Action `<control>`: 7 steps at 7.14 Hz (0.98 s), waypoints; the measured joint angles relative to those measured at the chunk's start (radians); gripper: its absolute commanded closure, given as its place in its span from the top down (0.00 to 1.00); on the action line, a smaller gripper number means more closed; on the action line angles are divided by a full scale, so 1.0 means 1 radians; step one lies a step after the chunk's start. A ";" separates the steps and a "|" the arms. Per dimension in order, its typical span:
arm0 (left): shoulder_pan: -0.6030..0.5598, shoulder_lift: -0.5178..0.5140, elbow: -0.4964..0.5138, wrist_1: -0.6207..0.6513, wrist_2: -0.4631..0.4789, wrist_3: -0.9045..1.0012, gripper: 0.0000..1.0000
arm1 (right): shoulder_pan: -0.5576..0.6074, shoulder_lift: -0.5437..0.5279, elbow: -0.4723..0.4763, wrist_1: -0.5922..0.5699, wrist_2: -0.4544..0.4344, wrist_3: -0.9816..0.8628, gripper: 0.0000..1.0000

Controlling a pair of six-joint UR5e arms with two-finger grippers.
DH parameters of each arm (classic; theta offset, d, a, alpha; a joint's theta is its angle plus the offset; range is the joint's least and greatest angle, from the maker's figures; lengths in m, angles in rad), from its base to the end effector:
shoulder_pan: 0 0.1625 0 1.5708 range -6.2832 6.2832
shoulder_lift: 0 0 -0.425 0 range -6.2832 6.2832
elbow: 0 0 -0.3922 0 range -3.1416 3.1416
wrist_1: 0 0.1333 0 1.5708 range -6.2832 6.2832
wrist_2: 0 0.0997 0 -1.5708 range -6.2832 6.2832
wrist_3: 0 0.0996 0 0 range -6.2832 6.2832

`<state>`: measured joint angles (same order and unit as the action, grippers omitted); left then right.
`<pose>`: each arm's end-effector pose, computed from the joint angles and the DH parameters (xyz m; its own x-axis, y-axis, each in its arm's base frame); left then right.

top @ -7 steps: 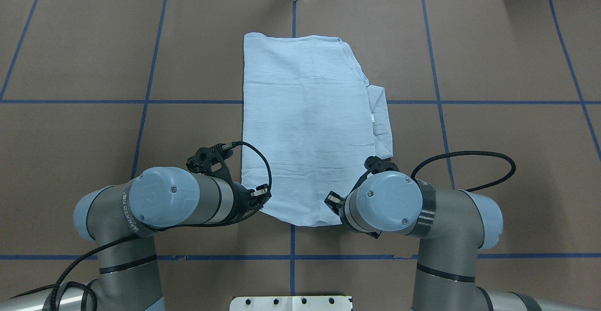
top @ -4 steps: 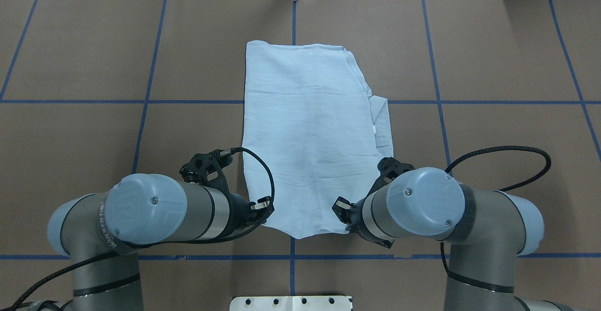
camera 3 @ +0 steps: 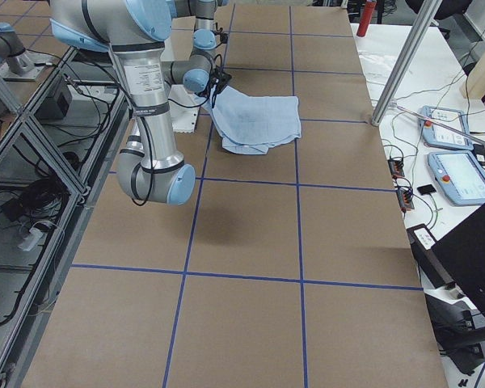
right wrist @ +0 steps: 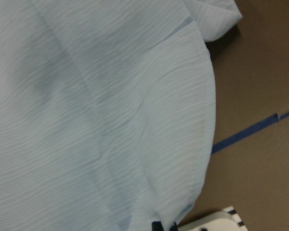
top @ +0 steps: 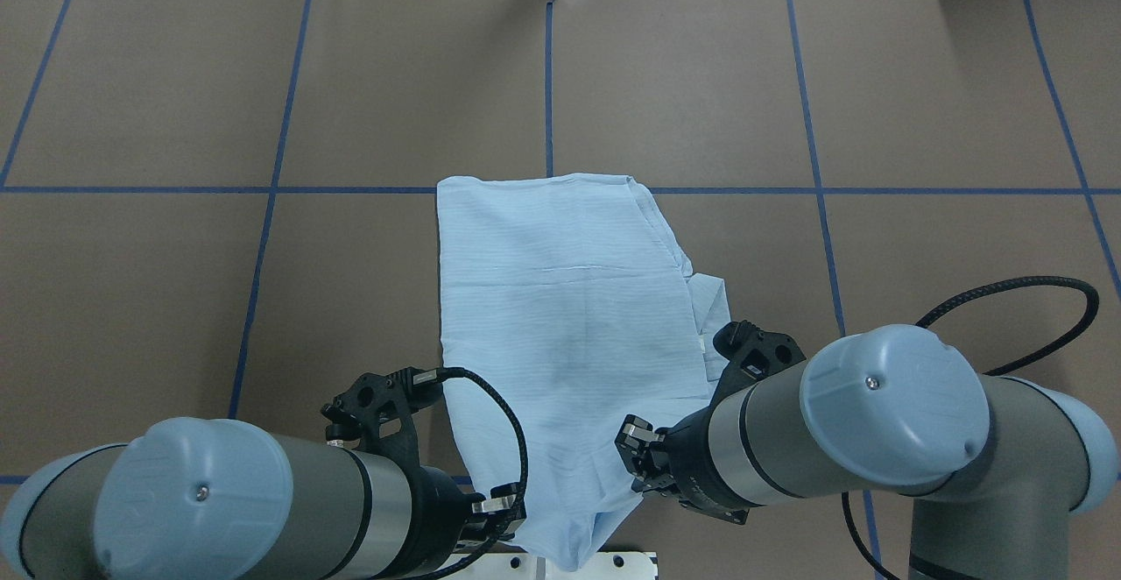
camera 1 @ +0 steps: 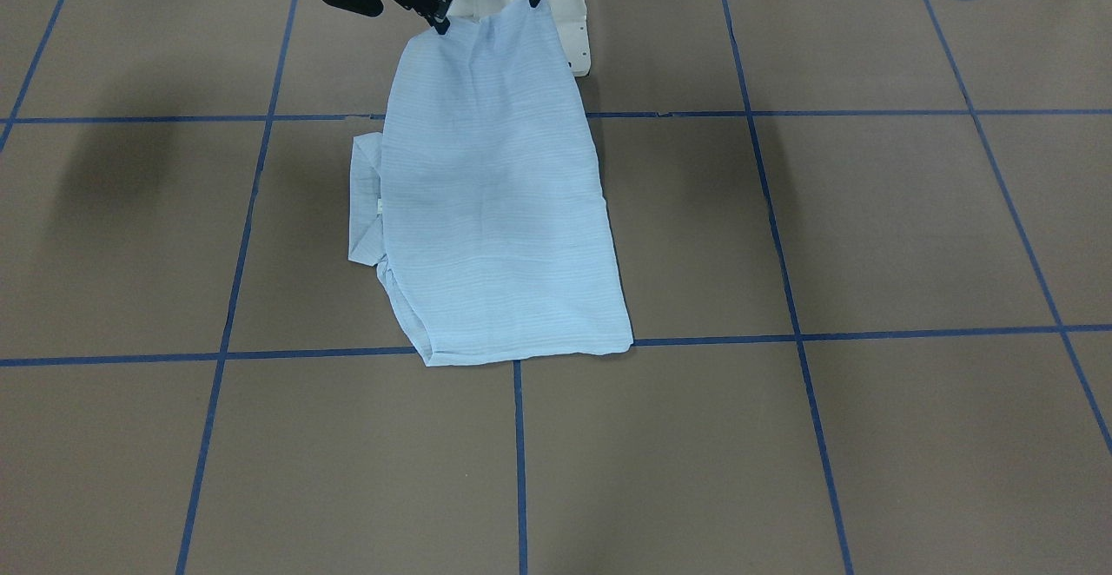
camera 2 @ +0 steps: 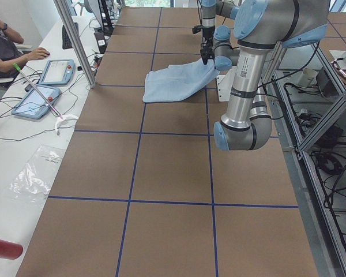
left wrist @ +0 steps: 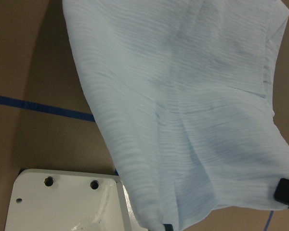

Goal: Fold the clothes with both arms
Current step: 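Lift the near edge with both grippers and fold it over the far half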

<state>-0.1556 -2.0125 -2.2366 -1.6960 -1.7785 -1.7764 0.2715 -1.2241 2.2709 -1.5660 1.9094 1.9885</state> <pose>0.4587 -0.1861 0.1341 0.3291 -0.2538 -0.9096 0.0272 0.9653 -0.2596 -0.4275 -0.2230 0.1827 0.4470 0.5216 0.7267 -0.1712 0.8473 -0.5028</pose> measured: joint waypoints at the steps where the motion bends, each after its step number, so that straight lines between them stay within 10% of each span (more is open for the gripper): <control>1: -0.017 0.002 -0.003 0.003 -0.001 0.002 0.00 | 0.026 0.003 -0.017 0.000 0.009 -0.005 0.00; 7: -0.333 -0.018 0.309 -0.176 -0.005 0.041 0.00 | 0.273 0.200 -0.371 0.014 0.004 -0.190 0.00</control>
<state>-0.4889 -2.0304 -1.9273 -1.8718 -1.7840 -1.7351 0.5447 -1.0240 1.9000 -1.5518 1.9136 1.7980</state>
